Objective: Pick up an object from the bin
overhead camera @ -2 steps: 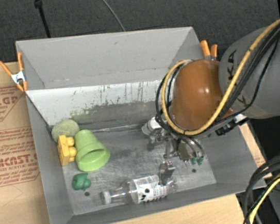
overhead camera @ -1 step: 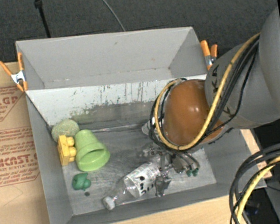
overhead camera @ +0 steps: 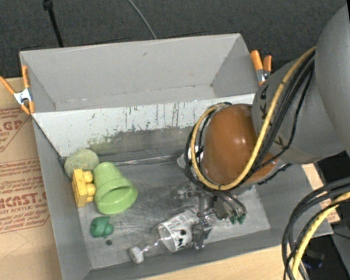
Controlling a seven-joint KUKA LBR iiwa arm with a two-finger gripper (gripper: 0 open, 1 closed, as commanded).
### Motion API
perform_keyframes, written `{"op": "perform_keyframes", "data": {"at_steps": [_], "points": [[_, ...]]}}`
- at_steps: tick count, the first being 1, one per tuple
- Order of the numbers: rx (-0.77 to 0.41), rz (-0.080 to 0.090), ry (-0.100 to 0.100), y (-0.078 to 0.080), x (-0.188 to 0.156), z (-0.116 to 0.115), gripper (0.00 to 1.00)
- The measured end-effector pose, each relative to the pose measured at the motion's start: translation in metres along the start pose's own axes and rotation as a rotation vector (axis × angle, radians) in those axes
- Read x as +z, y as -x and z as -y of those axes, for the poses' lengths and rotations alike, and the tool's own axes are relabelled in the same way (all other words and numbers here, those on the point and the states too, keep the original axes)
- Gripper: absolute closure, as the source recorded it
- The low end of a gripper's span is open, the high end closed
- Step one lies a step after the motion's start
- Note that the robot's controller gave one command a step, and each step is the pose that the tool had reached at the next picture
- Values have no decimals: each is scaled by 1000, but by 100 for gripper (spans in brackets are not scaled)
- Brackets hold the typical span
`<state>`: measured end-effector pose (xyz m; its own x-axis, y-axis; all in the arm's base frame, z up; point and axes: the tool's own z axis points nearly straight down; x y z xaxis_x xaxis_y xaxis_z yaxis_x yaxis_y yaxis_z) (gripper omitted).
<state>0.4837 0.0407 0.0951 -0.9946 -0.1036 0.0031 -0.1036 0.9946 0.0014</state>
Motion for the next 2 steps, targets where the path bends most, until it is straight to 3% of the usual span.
{"op": "perform_keyframes", "data": {"at_steps": [1, 2], "points": [[16, 2, 0, -2, -4, -20, 0], [-24, 3, -1, -2, 5, -18, 0]]}}
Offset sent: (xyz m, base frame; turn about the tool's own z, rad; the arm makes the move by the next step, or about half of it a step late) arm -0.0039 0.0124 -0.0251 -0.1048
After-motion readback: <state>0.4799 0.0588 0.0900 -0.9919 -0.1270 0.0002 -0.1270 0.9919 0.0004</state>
